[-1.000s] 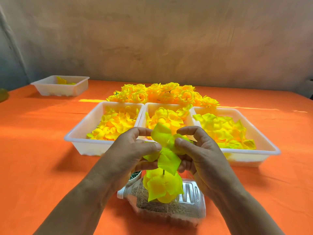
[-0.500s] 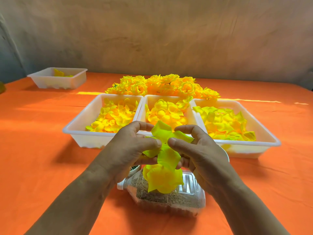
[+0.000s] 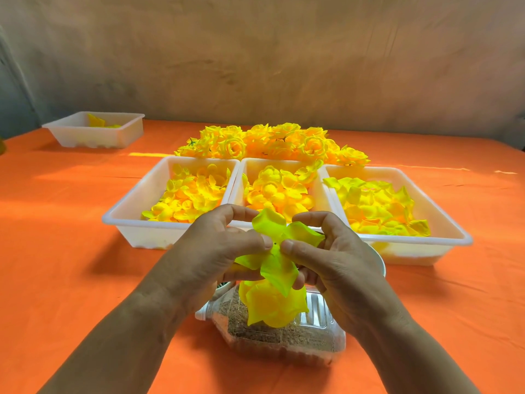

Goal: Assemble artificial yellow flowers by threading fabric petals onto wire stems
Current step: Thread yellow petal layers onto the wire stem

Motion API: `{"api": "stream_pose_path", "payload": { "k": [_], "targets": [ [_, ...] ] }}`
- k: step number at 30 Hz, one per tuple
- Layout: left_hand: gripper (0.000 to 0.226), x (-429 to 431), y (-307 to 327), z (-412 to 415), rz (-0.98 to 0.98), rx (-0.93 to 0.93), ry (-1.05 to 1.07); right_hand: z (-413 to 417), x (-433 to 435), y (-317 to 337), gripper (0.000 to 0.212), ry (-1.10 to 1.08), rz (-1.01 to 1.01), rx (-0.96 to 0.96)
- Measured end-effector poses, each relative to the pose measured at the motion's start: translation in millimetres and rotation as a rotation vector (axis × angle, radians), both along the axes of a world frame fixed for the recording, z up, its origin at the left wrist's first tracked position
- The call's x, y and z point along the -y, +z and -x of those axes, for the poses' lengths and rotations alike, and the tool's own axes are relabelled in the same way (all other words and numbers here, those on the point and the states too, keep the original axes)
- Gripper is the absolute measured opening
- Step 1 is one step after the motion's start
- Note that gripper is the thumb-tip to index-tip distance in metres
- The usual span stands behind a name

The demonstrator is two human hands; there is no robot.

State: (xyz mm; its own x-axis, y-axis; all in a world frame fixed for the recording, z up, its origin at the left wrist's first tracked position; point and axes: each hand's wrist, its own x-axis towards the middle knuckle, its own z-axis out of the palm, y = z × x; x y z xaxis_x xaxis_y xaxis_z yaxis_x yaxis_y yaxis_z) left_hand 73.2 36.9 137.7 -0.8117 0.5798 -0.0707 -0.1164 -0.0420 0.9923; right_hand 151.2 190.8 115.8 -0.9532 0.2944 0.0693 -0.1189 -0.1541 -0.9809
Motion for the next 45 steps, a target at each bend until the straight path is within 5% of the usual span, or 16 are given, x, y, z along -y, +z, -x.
{"api": "stream_pose_path", "payload": {
  "k": [27,45],
  "targets": [
    [0.033,-8.8,-16.2,0.2,0.072,0.028,0.001,-0.6,-3.4,-10.8,0.029,0.022,-0.002,0.092],
    [0.044,-10.9,-27.7,6.7,0.293,0.008,-0.057,1.6,-4.8,-21.5,0.03,-0.05,-0.439,0.223]
  ]
}}
